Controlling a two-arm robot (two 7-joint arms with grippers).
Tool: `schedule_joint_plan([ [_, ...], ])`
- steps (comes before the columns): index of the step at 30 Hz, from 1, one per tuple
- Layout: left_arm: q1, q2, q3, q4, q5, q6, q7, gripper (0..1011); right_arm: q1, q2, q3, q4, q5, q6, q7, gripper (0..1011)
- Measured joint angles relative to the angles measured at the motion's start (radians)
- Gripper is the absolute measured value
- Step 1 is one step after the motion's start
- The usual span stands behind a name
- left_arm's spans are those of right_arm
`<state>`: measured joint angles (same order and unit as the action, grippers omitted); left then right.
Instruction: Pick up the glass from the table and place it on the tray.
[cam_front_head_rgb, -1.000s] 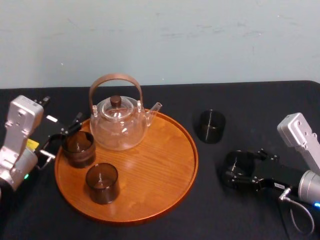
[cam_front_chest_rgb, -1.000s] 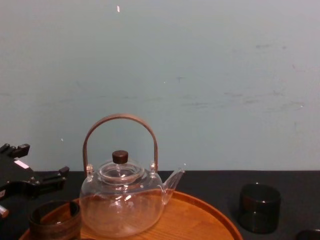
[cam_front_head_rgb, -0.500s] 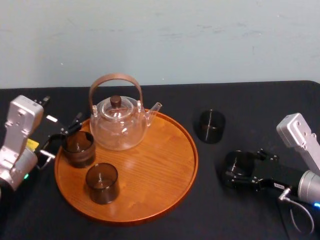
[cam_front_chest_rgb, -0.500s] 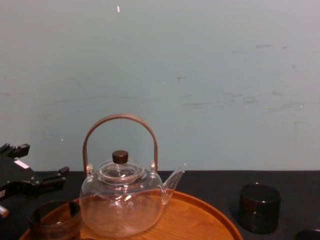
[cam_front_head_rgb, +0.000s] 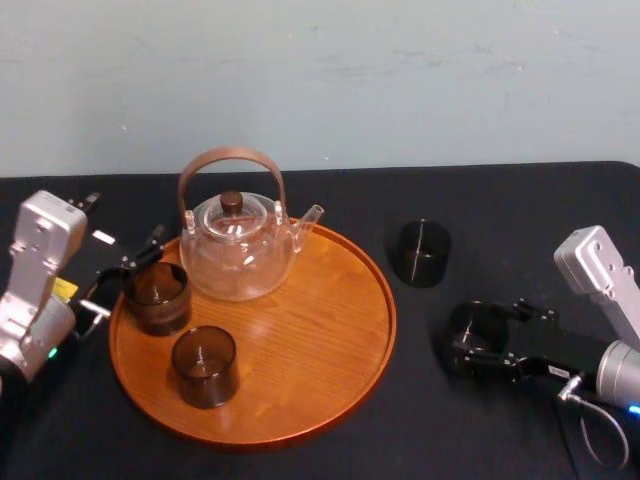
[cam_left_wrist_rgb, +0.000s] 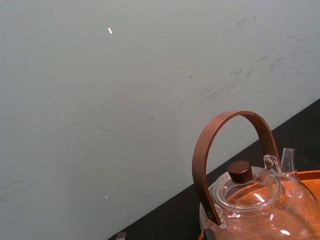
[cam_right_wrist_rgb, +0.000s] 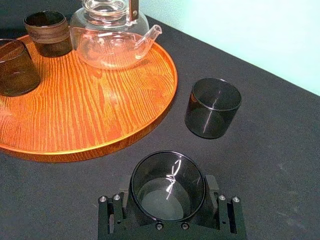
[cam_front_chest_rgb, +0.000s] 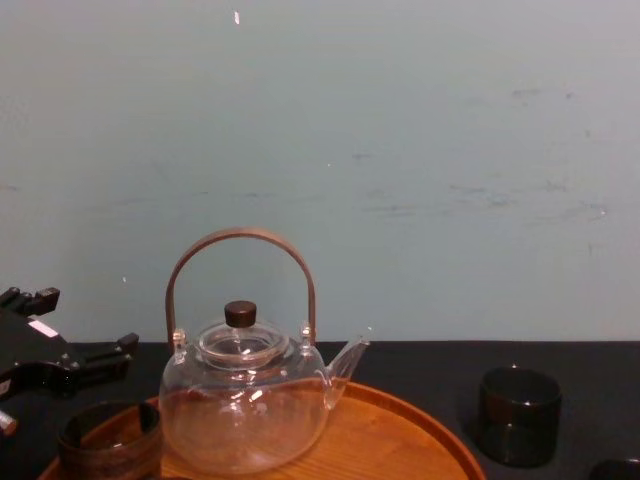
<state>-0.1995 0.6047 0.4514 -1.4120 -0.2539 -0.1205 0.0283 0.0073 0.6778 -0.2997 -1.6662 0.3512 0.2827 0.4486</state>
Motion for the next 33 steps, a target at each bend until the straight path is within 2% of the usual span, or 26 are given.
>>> schedule_joint_plan([
  [10, 0.0, 0.0, 0.0, 0.0, 0.0, 0.0, 0.0, 1001, 0.0, 0.0, 0.0, 0.0, 0.001, 0.0, 0.0, 901],
  [20, 0.0, 0.0, 0.0, 0.0, 0.0, 0.0, 0.0, 1001, 0.005, 0.007, 0.017, -0.014, 0.028, 0.0, 0.008, 901],
  [28, 0.0, 0.0, 0.0, 0.0, 0.0, 0.0, 0.0, 1001, 0.043, 0.015, 0.018, -0.032, 0.047, -0.006, 0.027, 901],
  [33, 0.0, 0.0, 0.0, 0.0, 0.0, 0.0, 0.0, 1001, 0.084, 0.017, -0.008, -0.028, 0.048, -0.018, 0.054, 901],
])
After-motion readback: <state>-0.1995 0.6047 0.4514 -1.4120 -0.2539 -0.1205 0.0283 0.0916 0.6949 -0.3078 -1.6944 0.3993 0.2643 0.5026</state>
